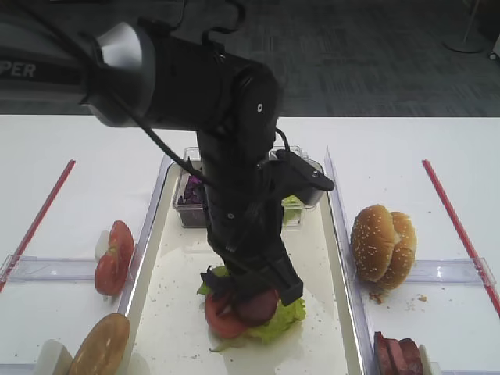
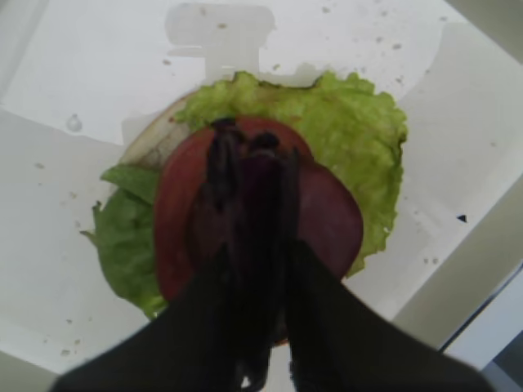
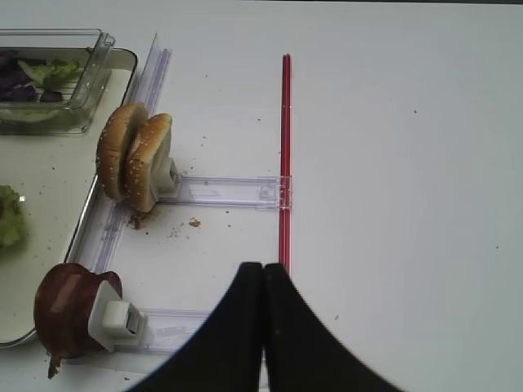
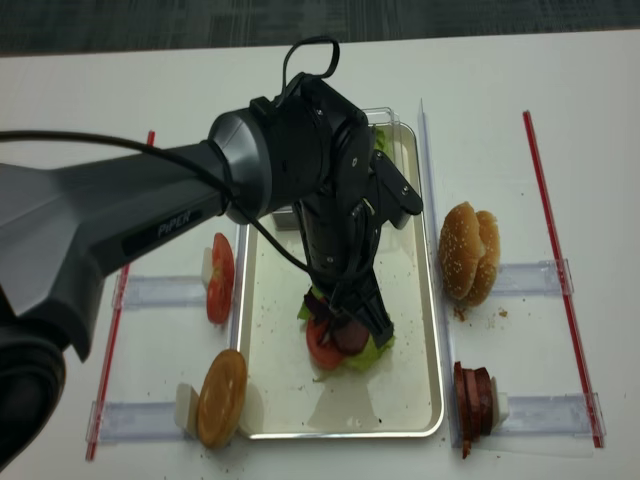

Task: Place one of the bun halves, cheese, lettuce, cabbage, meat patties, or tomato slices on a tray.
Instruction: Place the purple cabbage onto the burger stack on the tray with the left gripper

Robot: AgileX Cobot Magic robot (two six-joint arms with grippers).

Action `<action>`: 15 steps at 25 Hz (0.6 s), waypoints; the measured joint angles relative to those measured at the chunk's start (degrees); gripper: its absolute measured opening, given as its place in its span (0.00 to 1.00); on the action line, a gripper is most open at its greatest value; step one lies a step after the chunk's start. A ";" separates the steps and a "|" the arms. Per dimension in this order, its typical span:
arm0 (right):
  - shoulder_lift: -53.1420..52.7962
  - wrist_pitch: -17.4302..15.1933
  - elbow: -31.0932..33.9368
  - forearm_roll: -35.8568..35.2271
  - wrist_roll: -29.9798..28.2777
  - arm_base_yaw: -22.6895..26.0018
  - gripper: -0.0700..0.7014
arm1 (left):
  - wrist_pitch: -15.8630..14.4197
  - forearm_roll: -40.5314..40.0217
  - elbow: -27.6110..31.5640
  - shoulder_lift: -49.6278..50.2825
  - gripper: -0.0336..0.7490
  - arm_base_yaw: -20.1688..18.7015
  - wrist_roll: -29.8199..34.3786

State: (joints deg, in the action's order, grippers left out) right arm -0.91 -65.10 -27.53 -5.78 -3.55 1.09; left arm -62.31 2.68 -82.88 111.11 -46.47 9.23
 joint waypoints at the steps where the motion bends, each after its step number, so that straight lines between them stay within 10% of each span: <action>1: 0.00 0.00 0.00 0.00 0.00 0.00 0.56 | -0.31 0.46 0.00 0.33 0.19 0.00 0.41; 15: 0.00 0.00 0.00 0.00 0.00 0.00 0.56 | -1.00 1.78 0.00 1.31 0.32 0.00 1.42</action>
State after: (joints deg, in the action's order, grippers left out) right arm -0.91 -65.10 -27.53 -5.78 -3.55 1.09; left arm -63.31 4.46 -82.88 112.42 -46.47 10.64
